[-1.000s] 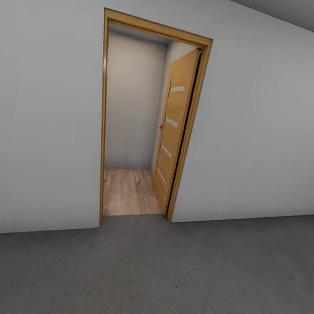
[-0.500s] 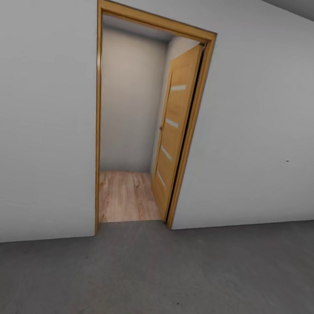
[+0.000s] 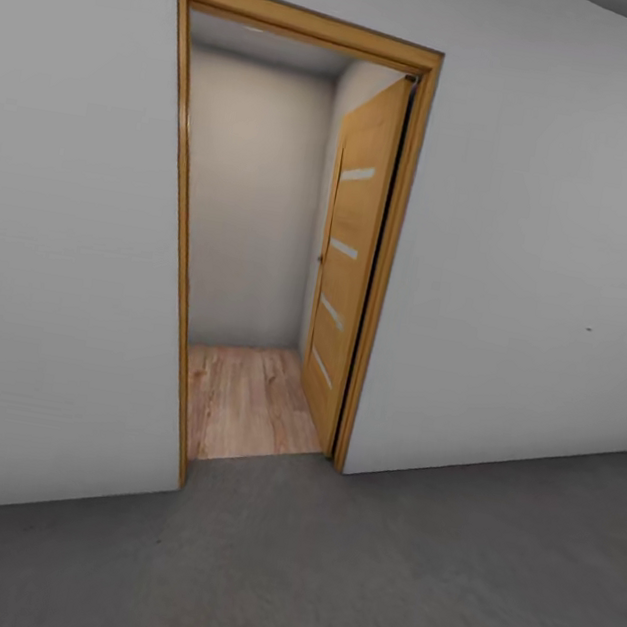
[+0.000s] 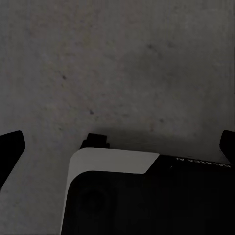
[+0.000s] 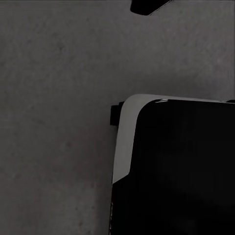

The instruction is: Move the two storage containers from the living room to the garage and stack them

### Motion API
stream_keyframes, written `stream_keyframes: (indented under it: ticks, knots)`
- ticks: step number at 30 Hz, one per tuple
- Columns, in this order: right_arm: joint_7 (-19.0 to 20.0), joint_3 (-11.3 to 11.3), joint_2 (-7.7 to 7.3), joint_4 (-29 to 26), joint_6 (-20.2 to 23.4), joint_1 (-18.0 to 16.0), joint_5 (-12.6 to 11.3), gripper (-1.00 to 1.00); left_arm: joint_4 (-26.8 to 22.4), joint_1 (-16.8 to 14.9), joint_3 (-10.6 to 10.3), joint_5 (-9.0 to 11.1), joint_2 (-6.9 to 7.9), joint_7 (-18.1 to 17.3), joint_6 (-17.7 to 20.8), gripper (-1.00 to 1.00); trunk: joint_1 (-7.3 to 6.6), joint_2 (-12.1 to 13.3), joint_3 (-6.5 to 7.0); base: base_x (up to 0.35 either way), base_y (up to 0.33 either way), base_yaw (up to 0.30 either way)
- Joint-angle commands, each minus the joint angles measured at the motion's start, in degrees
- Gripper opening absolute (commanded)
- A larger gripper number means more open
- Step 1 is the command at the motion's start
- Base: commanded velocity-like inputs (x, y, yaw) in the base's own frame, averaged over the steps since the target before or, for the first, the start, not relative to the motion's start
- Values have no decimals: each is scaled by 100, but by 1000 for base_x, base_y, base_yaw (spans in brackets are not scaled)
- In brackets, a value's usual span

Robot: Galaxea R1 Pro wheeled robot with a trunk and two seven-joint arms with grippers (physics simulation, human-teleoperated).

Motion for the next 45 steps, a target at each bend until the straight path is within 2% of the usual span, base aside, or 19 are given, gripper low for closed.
stream_keyframes:
  ticks: [1, 30, 45]
  knots:
    - [36, 32, 0, 18, -33, -8, -62, 100, 6, -5, -49, 50, -2, 10, -19, 100, 4, -4, -7, 322, 0, 0]
    - [53, 13, 14, 19, -16, -8, -117, 100, 6, -5, -49, 44, -6, 19, -43, 100, 4, -4, -7, 322, 0, 3]
    - [44, 0, 20, 19, -34, -8, -134, 100, 6, -5, -49, 43, -7, 19, -52, 100, 4, -4, -7, 320, -25, 244]
